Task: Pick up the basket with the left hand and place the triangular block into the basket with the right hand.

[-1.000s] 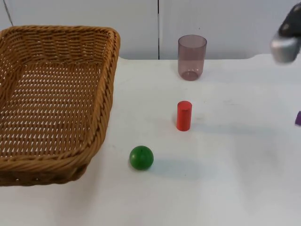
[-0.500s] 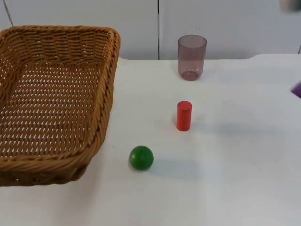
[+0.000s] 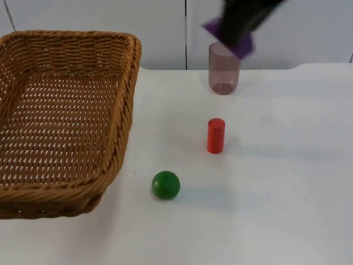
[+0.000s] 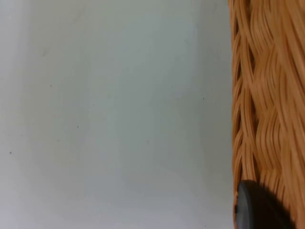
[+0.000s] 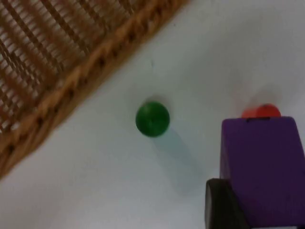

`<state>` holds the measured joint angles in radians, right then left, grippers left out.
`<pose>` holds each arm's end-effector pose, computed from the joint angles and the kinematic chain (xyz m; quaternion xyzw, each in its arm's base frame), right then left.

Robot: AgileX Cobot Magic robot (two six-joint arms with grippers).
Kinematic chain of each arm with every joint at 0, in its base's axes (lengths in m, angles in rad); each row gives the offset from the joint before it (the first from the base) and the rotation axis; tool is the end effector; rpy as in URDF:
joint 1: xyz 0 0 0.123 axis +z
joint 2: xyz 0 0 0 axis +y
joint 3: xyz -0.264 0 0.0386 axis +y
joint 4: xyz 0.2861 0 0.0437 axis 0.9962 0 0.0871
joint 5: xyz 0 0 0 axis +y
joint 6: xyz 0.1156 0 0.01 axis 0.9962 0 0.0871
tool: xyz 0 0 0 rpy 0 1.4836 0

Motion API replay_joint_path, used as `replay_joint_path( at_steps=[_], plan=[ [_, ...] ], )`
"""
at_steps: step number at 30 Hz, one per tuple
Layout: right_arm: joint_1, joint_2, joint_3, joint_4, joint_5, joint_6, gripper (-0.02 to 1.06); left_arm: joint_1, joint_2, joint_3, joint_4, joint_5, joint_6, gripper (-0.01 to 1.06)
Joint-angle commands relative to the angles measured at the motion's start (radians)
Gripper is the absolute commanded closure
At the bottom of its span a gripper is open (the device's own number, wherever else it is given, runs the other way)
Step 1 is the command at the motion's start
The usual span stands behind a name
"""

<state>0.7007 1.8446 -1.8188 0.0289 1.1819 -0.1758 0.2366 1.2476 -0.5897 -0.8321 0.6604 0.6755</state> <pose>0.3390 0.2900 0.2986 -0.4115 0.8835 0.0717 0.2119 0.2622 0.0090 0.1554 -0.0699 0.9393 -0.1997 0.2702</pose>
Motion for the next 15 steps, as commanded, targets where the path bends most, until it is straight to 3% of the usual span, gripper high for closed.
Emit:
replay_joint_path(
  at_steps=[1,6,12,15],
  plan=[
    [0.027,0.06,-0.088,0.003,0.025,0.007,1.05,0.002,-0.009,-0.002,-0.021,0.004,0.0,1.05],
    [0.107,0.274,-0.384,0.008,0.039,0.007,1.05,0.002,-0.009,-0.002,-0.021,0.004,0.0,1.05],
    [0.144,0.388,-0.516,0.01,0.012,0.007,1.05,0.002,-0.009,-0.002,-0.021,0.004,0.0,1.05],
    [0.149,0.451,-0.551,0.075,-0.037,0.003,1.05,0.002,-0.009,-0.002,-0.021,0.002,0.0,1.05]
  ],
)
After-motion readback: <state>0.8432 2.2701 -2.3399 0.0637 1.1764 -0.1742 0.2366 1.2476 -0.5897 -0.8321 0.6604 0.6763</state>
